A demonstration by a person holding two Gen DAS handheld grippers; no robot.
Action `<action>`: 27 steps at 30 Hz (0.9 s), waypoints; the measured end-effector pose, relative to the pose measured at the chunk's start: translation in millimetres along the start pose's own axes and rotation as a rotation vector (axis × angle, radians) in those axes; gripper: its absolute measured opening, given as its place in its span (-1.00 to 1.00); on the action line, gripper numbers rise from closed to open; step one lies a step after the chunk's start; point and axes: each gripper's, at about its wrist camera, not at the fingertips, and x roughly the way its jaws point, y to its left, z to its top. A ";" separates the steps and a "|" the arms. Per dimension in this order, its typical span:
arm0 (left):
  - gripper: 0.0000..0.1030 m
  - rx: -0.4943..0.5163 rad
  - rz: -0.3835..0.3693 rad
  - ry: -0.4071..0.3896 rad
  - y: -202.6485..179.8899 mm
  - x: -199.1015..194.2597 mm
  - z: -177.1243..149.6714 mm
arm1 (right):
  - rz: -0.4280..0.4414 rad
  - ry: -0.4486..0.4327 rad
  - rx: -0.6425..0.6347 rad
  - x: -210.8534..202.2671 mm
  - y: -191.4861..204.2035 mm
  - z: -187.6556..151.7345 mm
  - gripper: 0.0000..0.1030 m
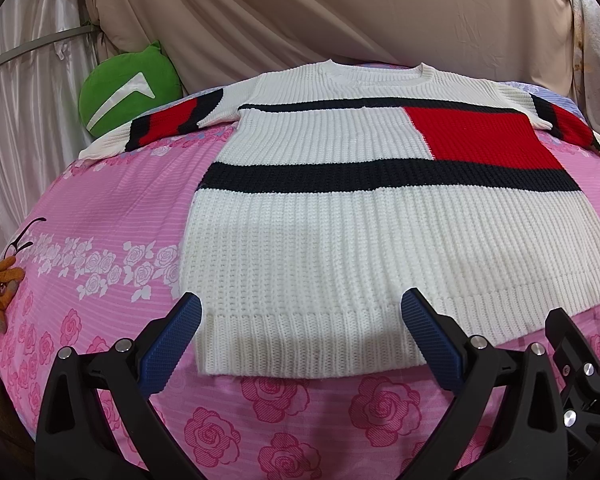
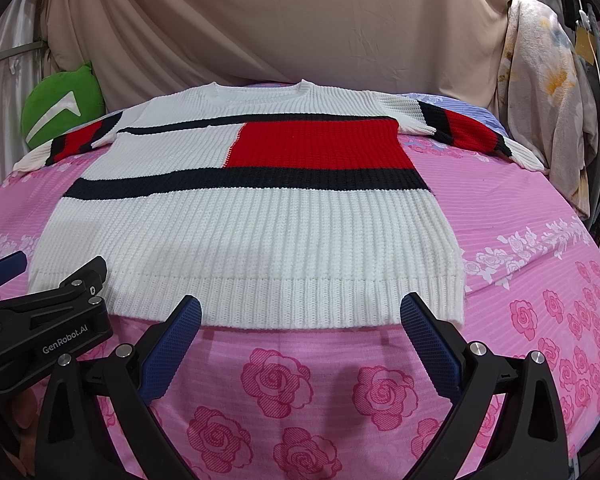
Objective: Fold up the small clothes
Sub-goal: 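Move the right tool to the striped sleeve and grasp its cuff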
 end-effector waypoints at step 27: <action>0.91 -0.124 -0.132 -0.082 54.6 -29.4 44.7 | -0.028 0.014 0.177 8.0 -122.6 31.4 0.90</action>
